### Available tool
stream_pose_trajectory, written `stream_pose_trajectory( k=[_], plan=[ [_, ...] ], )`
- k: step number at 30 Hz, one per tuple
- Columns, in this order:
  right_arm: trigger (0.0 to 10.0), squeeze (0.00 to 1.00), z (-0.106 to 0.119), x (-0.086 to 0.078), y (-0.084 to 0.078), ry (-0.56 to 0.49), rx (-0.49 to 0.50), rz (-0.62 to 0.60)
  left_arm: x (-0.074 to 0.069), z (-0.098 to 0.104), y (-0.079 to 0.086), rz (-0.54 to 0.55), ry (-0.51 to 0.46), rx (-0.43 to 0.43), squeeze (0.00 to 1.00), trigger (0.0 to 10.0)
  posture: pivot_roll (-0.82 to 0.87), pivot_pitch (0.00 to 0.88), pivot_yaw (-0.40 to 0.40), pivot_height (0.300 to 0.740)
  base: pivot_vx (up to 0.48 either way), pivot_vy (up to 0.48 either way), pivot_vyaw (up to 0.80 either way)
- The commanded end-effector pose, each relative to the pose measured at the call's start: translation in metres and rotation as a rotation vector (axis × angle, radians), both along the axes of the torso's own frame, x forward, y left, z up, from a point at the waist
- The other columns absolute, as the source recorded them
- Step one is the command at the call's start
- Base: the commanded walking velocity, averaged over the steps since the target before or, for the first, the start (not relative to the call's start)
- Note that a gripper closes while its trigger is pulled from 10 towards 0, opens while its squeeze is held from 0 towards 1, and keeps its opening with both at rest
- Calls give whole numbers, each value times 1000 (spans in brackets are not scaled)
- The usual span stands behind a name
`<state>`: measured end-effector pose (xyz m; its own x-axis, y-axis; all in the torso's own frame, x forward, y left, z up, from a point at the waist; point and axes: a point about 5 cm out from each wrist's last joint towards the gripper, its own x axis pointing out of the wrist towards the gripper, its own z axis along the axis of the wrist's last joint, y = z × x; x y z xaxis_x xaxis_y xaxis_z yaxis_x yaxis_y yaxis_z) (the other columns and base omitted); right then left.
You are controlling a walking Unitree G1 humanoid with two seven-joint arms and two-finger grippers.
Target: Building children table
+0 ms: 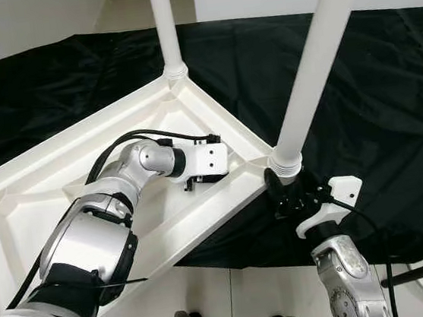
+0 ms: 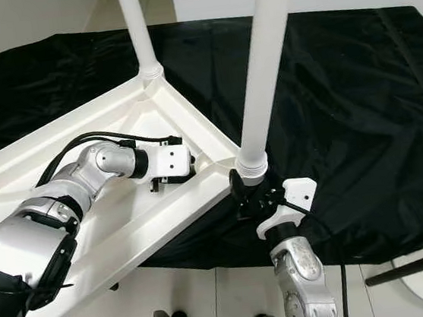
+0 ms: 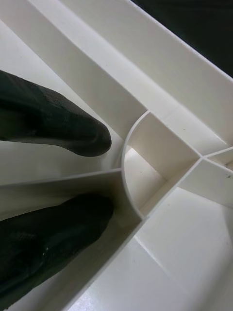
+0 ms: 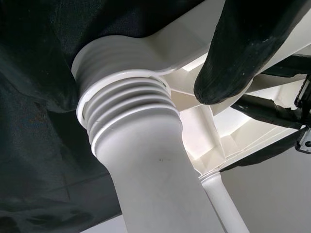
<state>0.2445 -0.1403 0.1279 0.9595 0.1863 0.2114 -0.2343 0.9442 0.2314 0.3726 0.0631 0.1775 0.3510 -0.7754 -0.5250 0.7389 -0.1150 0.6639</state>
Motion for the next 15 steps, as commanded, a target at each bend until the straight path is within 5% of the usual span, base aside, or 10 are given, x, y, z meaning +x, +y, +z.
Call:
stream_pose_trajectory(
  k=[1, 15],
  plan=[
    [10000, 0, -9, -2, 29, 43, 12, 142, -2, -10, 3, 8, 47, 46, 0, 10000, 19, 159, 96, 740, 0, 0, 0],
    [10000, 0, -10, -1, 34, 43, 25, 148, 12, 16, 40, 137, 141, -16, 0, 10000, 33, 159, 97, 740, 0, 0, 0]
  ],
)
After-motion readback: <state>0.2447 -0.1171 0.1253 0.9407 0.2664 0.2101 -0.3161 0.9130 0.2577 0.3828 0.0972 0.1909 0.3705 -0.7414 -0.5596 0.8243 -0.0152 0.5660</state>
